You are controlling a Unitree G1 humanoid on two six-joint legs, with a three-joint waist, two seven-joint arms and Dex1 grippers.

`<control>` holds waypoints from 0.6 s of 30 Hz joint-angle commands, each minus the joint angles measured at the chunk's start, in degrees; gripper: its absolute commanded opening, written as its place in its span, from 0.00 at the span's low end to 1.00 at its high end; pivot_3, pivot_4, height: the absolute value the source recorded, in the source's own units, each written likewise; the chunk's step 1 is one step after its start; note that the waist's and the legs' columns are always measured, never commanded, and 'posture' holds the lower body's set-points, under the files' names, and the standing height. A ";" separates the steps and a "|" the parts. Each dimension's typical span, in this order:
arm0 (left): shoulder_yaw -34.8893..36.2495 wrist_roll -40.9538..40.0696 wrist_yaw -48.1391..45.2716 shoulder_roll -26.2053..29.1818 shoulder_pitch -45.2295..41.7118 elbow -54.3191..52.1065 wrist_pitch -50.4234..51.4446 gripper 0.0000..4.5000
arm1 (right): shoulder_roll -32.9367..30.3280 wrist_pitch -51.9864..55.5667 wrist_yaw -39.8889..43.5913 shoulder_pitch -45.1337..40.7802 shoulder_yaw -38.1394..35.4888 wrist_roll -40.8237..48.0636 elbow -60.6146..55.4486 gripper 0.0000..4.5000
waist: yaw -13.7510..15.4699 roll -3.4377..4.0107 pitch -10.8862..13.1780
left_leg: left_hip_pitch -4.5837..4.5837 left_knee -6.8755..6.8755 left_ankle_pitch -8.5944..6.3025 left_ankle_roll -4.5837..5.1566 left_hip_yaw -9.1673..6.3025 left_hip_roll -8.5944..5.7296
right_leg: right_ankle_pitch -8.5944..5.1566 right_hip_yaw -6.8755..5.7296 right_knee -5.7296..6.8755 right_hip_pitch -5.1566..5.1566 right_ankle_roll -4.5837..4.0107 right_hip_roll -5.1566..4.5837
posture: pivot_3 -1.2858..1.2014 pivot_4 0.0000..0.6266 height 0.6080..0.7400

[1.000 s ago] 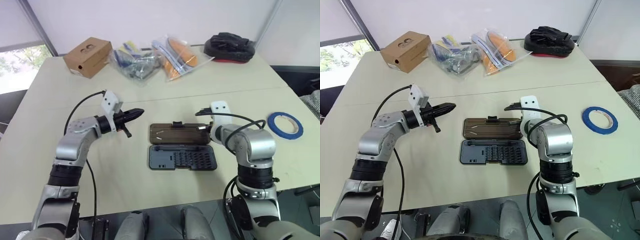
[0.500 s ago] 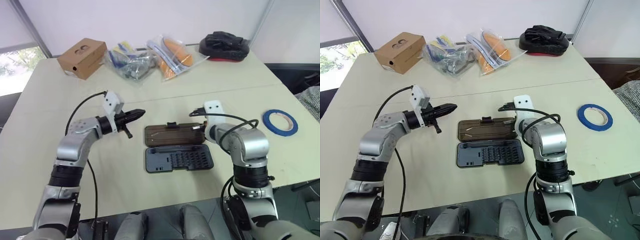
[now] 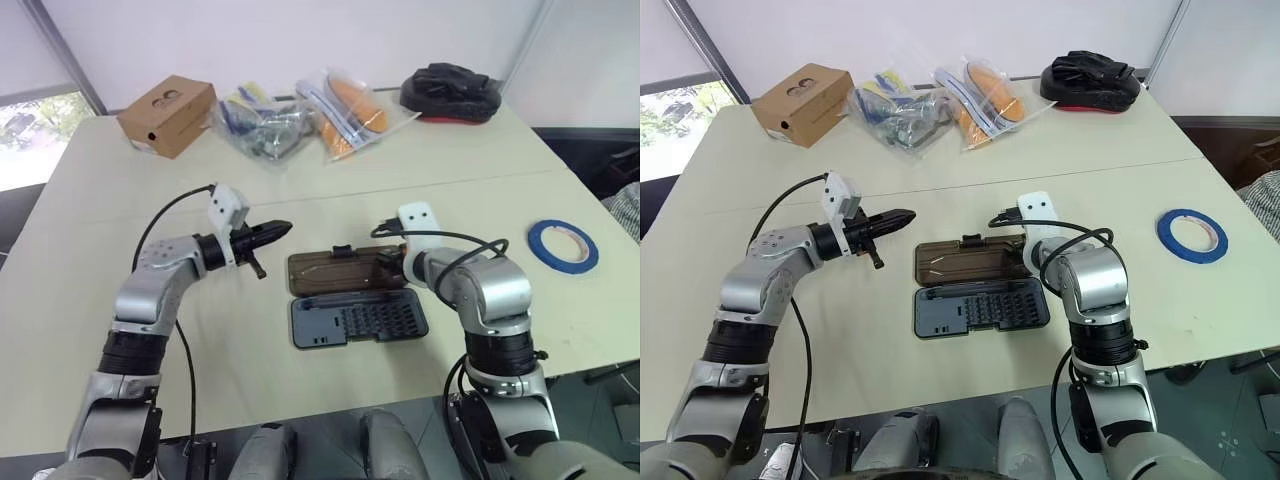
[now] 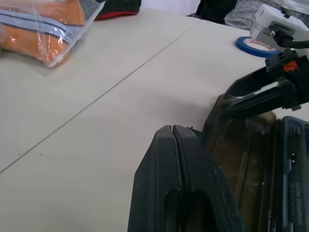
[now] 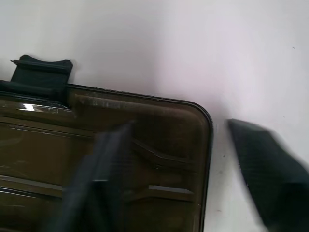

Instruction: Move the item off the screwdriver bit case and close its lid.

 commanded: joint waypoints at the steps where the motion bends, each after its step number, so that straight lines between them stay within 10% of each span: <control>1: 0.59 -3.52 -2.17 0.83 -0.16 -3.93 2.21 0.00 | -1.85 -1.03 1.42 -0.88 -0.23 0.82 -3.56 0.99 | 0.06 0.00 0.00 | -0.01 0.01 0.00 0.00 0.00 0.00 | 0.00 0.00 0.00 0.00 0.00 -0.01 | 0.52 0.24 1.00; 18: -15.39 -2.89 -23.10 9.33 4.83 -7.88 2.00 0.00 | -7.97 -9.59 10.85 -2.32 -6.98 7.21 -7.49 0.99 | 0.19 0.02 0.02 | -0.01 -0.02 0.00 0.01 0.04 0.01 | 0.00 0.02 -0.06 0.00 0.00 0.01 | 0.52 0.24 1.00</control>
